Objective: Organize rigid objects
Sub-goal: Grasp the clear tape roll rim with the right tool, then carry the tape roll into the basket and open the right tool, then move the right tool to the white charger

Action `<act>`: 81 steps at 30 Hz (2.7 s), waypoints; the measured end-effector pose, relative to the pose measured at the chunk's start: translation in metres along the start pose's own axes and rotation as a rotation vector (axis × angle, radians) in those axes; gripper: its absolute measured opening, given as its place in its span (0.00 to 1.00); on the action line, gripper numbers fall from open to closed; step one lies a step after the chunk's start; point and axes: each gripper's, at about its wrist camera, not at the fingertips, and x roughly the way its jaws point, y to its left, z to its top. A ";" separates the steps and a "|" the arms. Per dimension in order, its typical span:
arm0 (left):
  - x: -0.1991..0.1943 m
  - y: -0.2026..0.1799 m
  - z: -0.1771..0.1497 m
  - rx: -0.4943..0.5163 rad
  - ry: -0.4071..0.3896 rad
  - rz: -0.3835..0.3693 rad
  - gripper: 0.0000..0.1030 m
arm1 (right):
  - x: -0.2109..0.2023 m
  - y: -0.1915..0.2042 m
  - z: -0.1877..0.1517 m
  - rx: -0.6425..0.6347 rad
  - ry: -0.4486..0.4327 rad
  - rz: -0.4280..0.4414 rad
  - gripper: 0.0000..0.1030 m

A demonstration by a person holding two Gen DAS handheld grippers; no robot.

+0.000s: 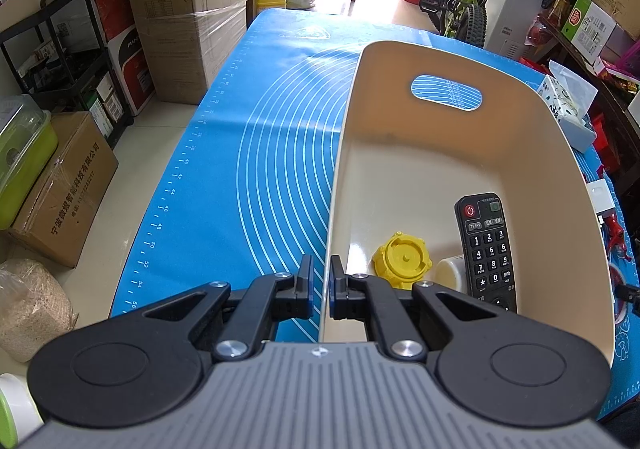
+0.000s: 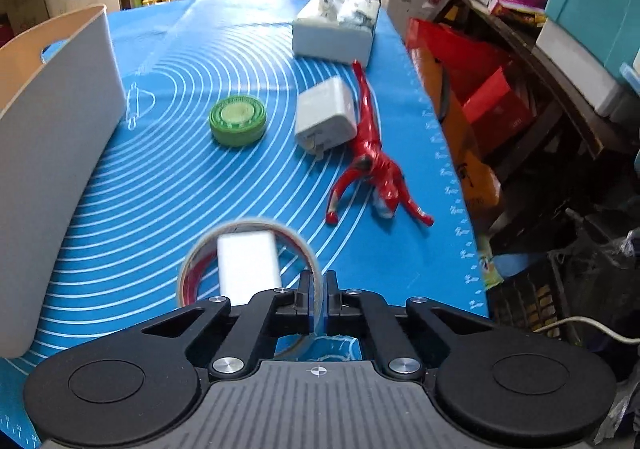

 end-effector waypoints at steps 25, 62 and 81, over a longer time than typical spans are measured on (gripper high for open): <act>0.001 0.002 0.000 -0.020 0.005 -0.006 0.10 | -0.120 0.076 0.087 -0.104 -0.338 0.193 0.15; 0.000 -0.001 -0.001 -0.012 0.004 -0.003 0.09 | -0.075 0.188 0.073 -0.297 -0.172 0.337 0.62; 0.000 -0.001 -0.001 -0.012 0.004 -0.003 0.09 | -0.088 0.057 0.047 -0.036 -0.169 0.191 0.91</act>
